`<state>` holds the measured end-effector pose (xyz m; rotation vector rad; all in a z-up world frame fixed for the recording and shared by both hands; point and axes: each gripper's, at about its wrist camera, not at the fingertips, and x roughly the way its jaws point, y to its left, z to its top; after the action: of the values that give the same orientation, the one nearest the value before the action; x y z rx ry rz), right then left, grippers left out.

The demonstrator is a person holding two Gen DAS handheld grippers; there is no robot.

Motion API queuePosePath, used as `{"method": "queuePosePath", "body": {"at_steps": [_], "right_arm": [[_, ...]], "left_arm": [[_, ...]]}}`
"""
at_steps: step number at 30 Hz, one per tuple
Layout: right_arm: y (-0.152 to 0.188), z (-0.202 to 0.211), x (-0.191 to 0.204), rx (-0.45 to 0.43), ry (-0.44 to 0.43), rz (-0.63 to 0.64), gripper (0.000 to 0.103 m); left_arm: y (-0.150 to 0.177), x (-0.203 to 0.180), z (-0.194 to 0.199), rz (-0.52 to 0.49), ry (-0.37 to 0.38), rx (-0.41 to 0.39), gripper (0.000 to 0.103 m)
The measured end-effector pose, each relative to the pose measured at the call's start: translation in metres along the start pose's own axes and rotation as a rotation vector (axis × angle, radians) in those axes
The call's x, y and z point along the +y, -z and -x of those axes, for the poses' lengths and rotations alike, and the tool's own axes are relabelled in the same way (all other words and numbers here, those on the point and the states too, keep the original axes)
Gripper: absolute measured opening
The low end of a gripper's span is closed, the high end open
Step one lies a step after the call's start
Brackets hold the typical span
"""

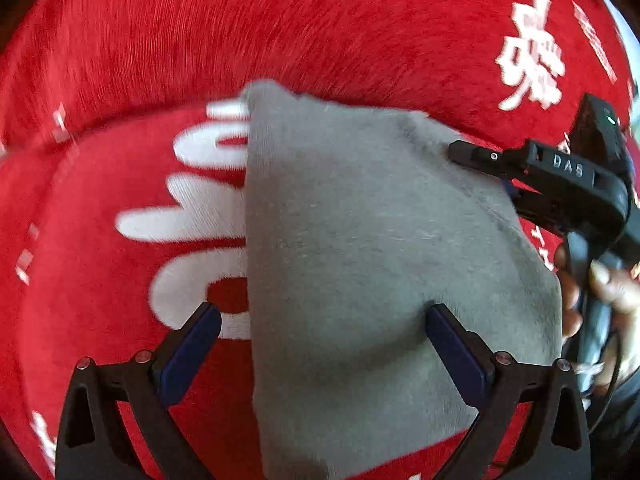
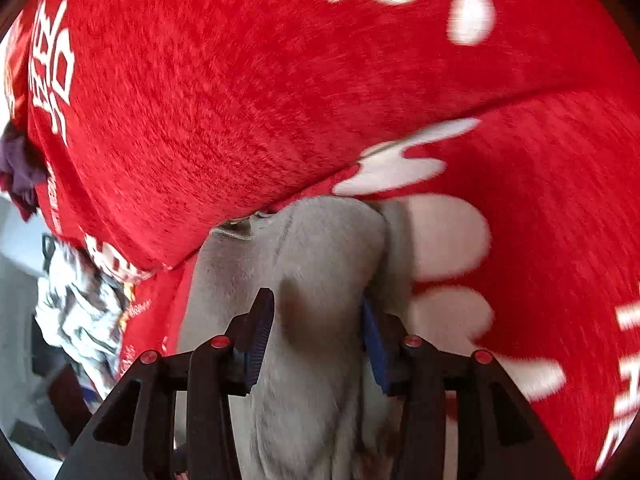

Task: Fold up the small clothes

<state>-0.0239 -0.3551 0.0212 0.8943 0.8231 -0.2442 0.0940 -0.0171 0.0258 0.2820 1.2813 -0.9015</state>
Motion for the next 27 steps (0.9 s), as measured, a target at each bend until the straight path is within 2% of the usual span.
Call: {"method": "queuePosePath", "body": {"at_steps": [1, 4, 6, 9, 11, 13, 14, 16, 18, 20, 23, 27], "right_arm": [[-0.002, -0.002, 0.003, -0.005, 0.019, 0.022, 0.014], [-0.003, 0.001, 0.004, -0.071, 0.056, 0.035, 0.011], [0.0, 0.004, 0.001, -0.111, 0.081, 0.05, 0.009], [0.006, -0.01, -0.013, -0.068, 0.108, 0.039, 0.009], [0.006, -0.006, -0.015, -0.08, 0.089, 0.034, 0.011], [0.003, 0.0, -0.012, -0.07, 0.102, 0.021, 0.024], [0.003, 0.009, -0.007, -0.078, 0.109, 0.029, 0.035], [0.008, 0.031, 0.007, -0.124, 0.112, 0.087, 0.048], [0.021, 0.055, 0.018, -0.149, 0.121, 0.125, 0.088], [0.032, 0.067, 0.02, -0.169, 0.096, 0.117, 0.091], [0.042, 0.062, 0.005, -0.101, 0.045, 0.019, 0.091], [0.054, 0.033, -0.007, -0.002, 0.042, -0.038, 0.091]], "left_arm": [[-0.001, 0.005, -0.007, 0.022, 0.028, 0.018, 0.103], [0.003, 0.012, -0.014, 0.059, 0.086, 0.024, 0.103], [0.006, 0.014, -0.014, 0.062, 0.097, 0.013, 0.103], [0.011, 0.01, -0.012, 0.043, 0.077, 0.005, 0.103], [0.01, 0.008, -0.01, 0.035, 0.056, 0.011, 0.103], [0.006, 0.006, -0.007, 0.016, 0.035, 0.01, 0.103], [0.005, 0.005, -0.001, -0.002, 0.021, 0.007, 0.103], [-0.001, 0.007, 0.015, -0.014, 0.011, -0.042, 0.103], [-0.006, 0.022, 0.029, 0.016, 0.0, -0.096, 0.103], [-0.015, 0.039, 0.022, 0.077, 0.009, -0.05, 0.103], [-0.025, 0.045, -0.002, 0.142, 0.084, 0.022, 0.103], [-0.023, 0.032, -0.002, 0.102, 0.072, -0.001, 0.103]]}}
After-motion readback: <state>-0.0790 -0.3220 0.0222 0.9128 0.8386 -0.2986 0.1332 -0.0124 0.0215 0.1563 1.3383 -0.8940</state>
